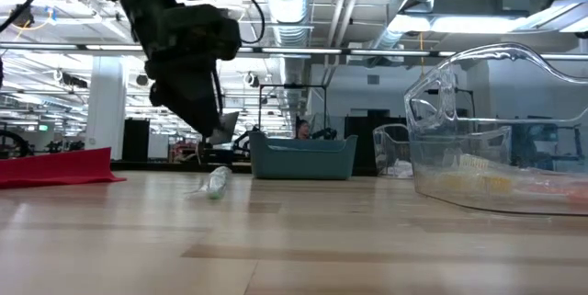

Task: Pick & Place Toothbrushes
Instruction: Put the green toothbrush into the white bin

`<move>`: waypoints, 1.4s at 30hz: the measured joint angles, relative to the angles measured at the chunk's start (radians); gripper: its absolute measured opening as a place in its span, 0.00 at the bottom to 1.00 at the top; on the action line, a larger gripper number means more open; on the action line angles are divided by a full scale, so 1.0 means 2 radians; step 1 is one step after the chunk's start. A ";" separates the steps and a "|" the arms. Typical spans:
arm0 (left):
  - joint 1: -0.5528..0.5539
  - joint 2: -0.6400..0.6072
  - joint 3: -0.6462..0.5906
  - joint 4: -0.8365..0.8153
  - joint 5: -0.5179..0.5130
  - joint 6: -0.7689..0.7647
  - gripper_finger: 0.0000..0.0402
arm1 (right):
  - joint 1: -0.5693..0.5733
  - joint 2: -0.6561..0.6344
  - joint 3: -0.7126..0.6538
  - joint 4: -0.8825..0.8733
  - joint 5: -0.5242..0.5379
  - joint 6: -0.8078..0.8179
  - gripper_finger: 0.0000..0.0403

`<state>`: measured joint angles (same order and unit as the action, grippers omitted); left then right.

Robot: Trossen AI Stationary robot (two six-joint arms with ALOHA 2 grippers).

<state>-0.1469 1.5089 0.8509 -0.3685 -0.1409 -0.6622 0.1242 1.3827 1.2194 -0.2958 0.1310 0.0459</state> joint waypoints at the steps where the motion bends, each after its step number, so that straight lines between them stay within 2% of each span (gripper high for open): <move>1: 0.001 0.001 0.000 -0.001 0.005 0.001 0.36 | 0.000 0.000 0.000 0.000 0.000 0.000 0.58; 4: -0.001 0.017 0.000 0.004 0.035 0.046 0.38 | 0.000 0.000 0.000 0.002 0.000 0.000 0.58; 8: -0.015 0.028 0.000 -0.013 0.065 0.277 0.40 | 0.000 0.000 0.000 0.002 0.000 0.000 0.58; 12: -0.031 0.029 -0.001 -0.021 0.061 0.495 0.41 | 0.000 0.000 0.000 0.002 0.000 0.000 0.58; 14: -0.039 0.029 0.000 -0.004 0.042 0.567 0.42 | 0.000 0.000 0.000 0.003 0.000 0.000 0.58; 17: -0.043 0.029 0.000 0.040 -0.009 0.583 0.44 | 0.000 0.000 0.000 0.003 0.000 0.000 0.58; 21: -0.036 0.029 0.000 0.064 -0.021 0.637 0.46 | 0.000 0.000 0.000 0.002 0.000 0.000 0.58; 31: -0.012 0.036 0.000 0.059 -0.018 0.651 0.45 | 0.003 0.000 0.000 0.002 -0.001 -0.001 0.58; 36: -0.004 0.078 0.000 0.051 0.017 0.629 0.43 | 0.003 0.000 0.000 0.003 -0.001 -0.001 0.58; 42: -0.004 0.118 0.003 0.057 0.012 0.654 0.43 | 0.003 0.000 0.000 0.002 -0.001 -0.002 0.58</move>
<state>-0.1555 1.7440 0.8563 -0.2543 -0.1179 0.6458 0.1299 1.3827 1.2194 -0.2909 0.1300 0.0424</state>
